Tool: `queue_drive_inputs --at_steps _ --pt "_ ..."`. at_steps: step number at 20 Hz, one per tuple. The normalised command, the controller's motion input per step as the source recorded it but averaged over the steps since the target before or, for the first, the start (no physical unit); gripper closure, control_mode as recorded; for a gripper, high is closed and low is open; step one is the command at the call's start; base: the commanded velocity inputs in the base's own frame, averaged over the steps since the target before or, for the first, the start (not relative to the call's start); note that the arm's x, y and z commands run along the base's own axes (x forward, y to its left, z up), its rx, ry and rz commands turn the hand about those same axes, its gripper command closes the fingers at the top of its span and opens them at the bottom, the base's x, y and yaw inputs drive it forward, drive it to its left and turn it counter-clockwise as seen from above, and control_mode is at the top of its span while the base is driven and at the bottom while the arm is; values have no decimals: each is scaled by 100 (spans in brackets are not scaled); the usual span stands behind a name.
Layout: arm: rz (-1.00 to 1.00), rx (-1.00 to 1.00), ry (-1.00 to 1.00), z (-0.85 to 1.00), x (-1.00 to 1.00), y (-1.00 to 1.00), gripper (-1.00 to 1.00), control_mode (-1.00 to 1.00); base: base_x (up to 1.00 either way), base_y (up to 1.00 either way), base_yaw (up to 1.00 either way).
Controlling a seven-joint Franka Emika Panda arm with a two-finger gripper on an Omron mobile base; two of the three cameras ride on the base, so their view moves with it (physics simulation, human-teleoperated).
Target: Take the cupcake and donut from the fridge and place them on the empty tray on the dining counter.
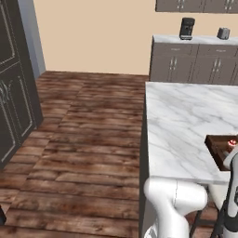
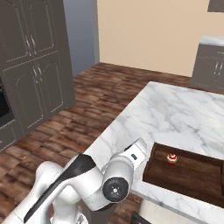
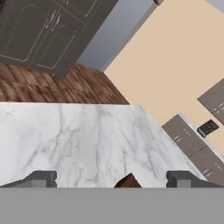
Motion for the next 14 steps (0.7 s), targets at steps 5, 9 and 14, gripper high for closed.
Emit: queue_drive_inputs --at_steps 5,9,14 --pt "0 0 0 0 0 0 -100 100 -98 15 11" --pt "0 0 0 0 0 0 -100 100 -63 34 39" --pt "0 0 0 0 0 0 -100 100 -4 36 89"
